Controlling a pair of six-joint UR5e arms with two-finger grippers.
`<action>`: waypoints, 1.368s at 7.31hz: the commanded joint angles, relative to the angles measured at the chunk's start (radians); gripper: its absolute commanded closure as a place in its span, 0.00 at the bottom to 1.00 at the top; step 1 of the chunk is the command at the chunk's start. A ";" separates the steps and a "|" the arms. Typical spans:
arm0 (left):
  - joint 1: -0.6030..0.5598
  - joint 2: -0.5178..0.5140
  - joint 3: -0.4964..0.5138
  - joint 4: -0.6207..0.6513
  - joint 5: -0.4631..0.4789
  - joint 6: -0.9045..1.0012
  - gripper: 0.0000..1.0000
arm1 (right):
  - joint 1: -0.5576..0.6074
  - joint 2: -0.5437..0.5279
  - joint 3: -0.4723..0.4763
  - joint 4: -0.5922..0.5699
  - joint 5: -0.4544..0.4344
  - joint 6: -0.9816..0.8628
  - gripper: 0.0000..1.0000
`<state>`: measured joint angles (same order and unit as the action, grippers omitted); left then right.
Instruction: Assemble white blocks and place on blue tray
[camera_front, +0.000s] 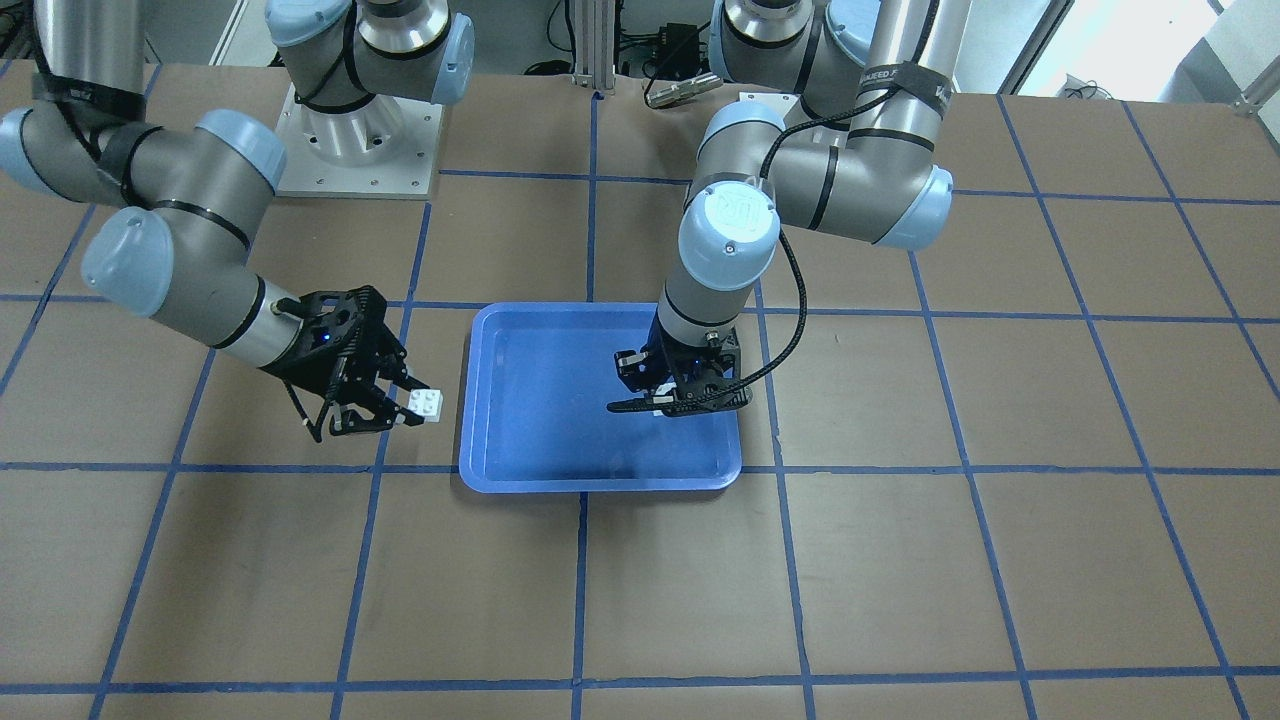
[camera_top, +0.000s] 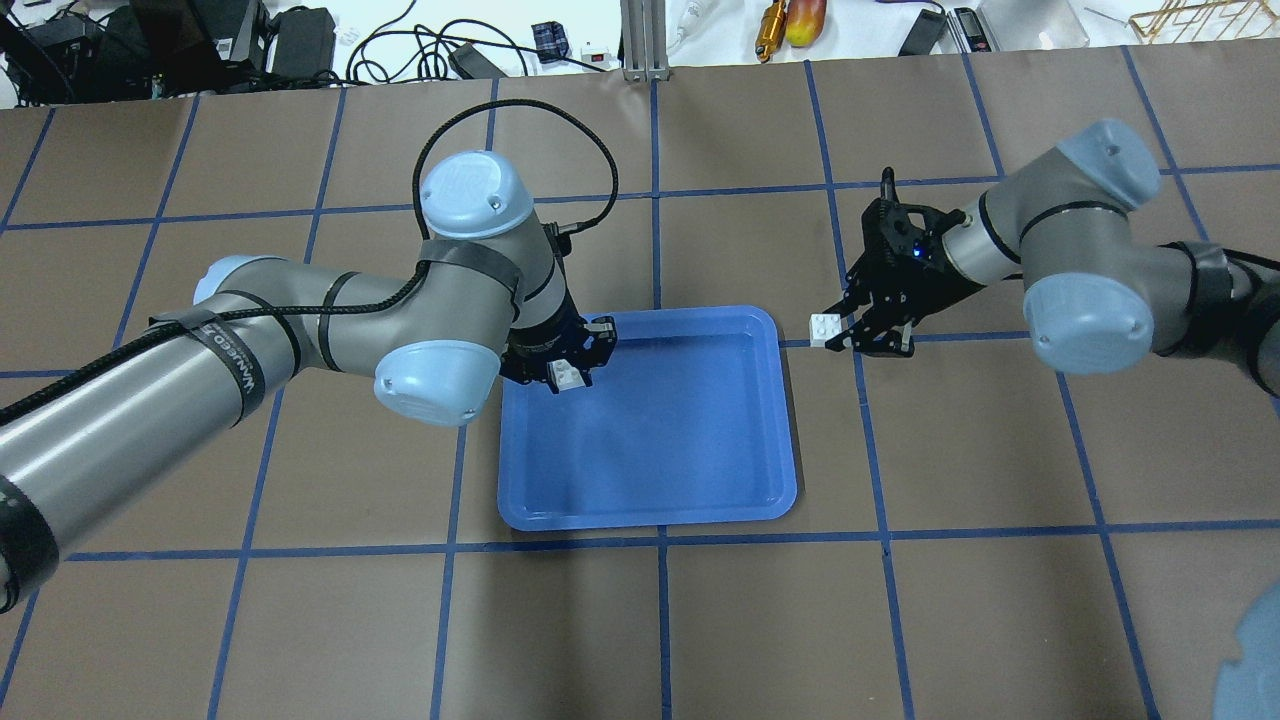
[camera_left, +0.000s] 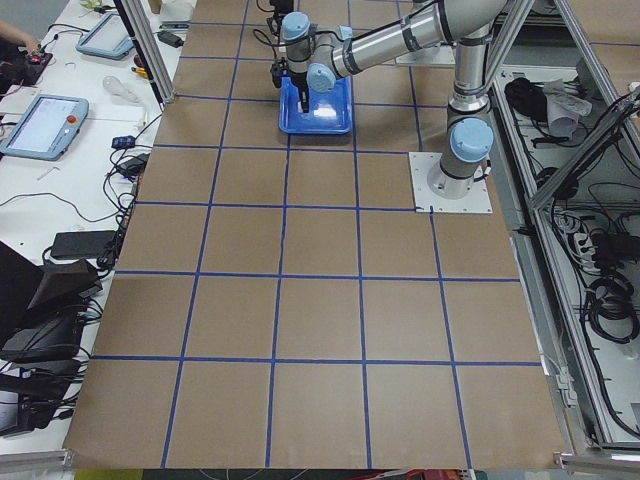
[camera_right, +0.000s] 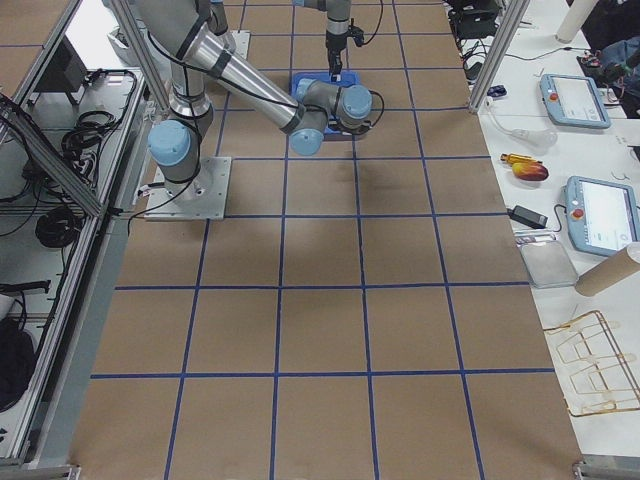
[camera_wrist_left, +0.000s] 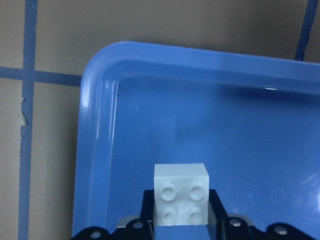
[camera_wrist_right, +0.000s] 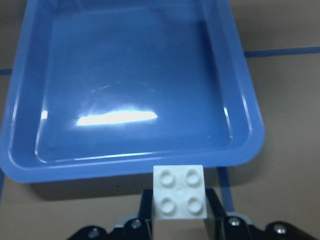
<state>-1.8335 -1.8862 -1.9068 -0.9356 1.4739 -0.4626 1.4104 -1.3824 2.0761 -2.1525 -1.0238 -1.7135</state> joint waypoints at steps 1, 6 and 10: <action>-0.033 -0.045 0.002 0.082 -0.058 -0.083 0.91 | 0.073 -0.081 0.108 -0.070 0.004 0.049 1.00; -0.059 -0.059 -0.026 0.080 -0.049 -0.056 0.90 | 0.196 0.031 0.115 -0.276 -0.016 0.190 1.00; -0.073 -0.056 -0.048 0.080 -0.050 -0.051 0.53 | 0.236 0.061 0.111 -0.288 -0.013 0.193 1.00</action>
<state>-1.9049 -1.9418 -1.9529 -0.8559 1.4248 -0.5142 1.6409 -1.3369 2.1889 -2.4360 -1.0375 -1.5208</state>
